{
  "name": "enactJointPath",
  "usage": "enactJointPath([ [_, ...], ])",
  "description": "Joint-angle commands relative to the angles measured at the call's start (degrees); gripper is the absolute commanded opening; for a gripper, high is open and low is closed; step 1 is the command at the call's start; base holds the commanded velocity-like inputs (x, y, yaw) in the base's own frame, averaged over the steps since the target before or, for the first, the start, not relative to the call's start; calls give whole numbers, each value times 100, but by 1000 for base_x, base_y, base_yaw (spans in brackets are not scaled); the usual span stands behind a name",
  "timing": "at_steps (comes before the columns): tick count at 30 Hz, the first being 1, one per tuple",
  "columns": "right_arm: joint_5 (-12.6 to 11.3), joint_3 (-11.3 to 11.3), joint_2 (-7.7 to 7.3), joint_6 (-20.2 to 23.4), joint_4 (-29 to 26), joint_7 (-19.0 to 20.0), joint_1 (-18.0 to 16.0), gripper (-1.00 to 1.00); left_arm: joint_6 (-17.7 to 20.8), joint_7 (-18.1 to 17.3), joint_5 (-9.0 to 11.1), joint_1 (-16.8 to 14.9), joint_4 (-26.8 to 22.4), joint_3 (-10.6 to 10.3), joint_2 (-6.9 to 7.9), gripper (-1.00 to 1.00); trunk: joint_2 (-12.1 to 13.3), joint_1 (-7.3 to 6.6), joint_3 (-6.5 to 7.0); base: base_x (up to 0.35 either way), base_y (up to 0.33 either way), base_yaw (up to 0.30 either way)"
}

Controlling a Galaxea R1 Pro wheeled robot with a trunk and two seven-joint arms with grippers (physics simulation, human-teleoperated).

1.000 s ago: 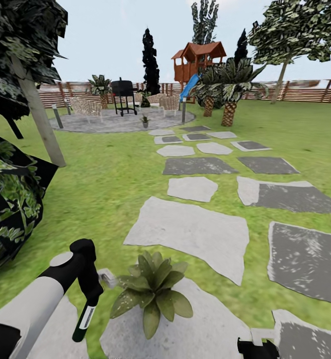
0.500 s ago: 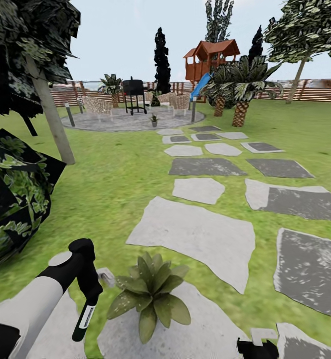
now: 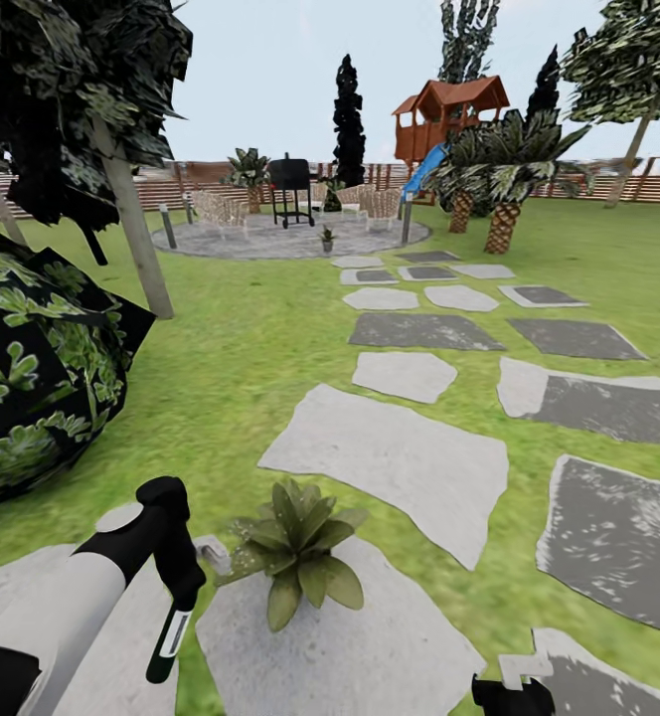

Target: Pick up the pesticide atomizer in the garden and spray insectifuge to fully cover both potted plants in the garden.

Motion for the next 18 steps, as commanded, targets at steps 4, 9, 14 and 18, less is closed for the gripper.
enactJointPath([
  [4, 60, -47, -3, -21, 6, -9, -3, 100, 59, -55, -9, 4, -6, -28, 5, -100, -2, -2, -5, -7, -267, 278],
  [9, 60, -47, -17, -21, 7, -9, -3, 100, 66, -55, 4, 19, 9, 36, 10, -100, -2, -2, -5, -2, -272, 87],
  [14, 68, -47, -23, -21, 7, -9, -3, 100, 59, 390, 8, 22, 70, 429, 12, -100, -2, -2, -5, -155, -228, 6],
  [18, 68, -47, -24, -21, 7, -9, -3, 100, 58, 594, 8, 43, 80, 482, 36, -100, -2, -2, -5, -261, -173, 0],
])
